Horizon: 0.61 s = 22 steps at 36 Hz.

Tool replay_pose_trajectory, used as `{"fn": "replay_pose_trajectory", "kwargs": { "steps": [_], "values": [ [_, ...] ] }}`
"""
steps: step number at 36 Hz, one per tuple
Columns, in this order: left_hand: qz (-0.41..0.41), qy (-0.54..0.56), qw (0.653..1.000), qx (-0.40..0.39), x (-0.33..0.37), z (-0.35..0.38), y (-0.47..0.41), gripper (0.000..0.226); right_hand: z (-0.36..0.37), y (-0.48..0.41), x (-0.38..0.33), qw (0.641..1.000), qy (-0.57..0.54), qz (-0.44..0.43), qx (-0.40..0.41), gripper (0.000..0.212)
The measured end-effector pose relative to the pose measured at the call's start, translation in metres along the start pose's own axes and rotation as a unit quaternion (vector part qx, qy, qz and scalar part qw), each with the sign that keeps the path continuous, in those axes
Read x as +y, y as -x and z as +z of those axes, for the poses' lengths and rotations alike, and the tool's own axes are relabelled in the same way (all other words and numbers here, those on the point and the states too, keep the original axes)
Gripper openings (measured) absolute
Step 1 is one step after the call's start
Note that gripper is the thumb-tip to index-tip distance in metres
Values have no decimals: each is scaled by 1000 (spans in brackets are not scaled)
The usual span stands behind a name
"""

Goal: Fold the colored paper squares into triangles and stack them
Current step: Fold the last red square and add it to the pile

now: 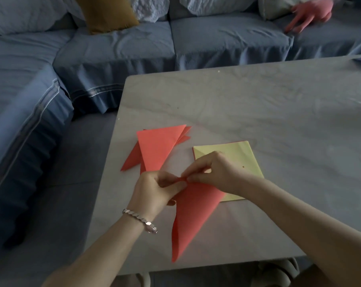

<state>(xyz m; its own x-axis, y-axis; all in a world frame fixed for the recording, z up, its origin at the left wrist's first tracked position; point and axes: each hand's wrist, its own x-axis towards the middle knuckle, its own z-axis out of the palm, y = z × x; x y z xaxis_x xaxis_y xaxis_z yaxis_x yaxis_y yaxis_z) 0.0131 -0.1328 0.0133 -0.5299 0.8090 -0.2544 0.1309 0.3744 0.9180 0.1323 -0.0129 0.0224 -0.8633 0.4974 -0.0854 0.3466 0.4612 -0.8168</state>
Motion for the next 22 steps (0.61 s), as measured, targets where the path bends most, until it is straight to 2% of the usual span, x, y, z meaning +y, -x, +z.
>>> {"fn": "replay_pose_trajectory", "kwargs": {
  "steps": [3, 6, 9, 15, 18, 22],
  "values": [
    [-11, 3, 1000, 19, -9, -3, -6, 19, 10, -11, 4, 998, 53, -14, 0, 14],
    [-54, 44, 995, 69, -23, -5, -18, 21, 26, -19, 14, 969, 179, -110, 126, 16],
    [-105, 73, 986, 103, -42, -10, -30, 22, 42, -16, 30, 947, 232, -150, 162, 27],
    [-141, 25, 981, 131, -74, -21, -36, 18, 71, 5, 59, 917, 367, -155, 7, 56],
    [-141, -3, 979, 148, -80, -24, -35, 12, 80, 11, 62, 902, 400, -160, -44, 58],
    [-114, -67, 978, 159, -82, -27, -37, 30, 79, 15, 64, 877, 443, -156, -95, 55]
  ]
}}
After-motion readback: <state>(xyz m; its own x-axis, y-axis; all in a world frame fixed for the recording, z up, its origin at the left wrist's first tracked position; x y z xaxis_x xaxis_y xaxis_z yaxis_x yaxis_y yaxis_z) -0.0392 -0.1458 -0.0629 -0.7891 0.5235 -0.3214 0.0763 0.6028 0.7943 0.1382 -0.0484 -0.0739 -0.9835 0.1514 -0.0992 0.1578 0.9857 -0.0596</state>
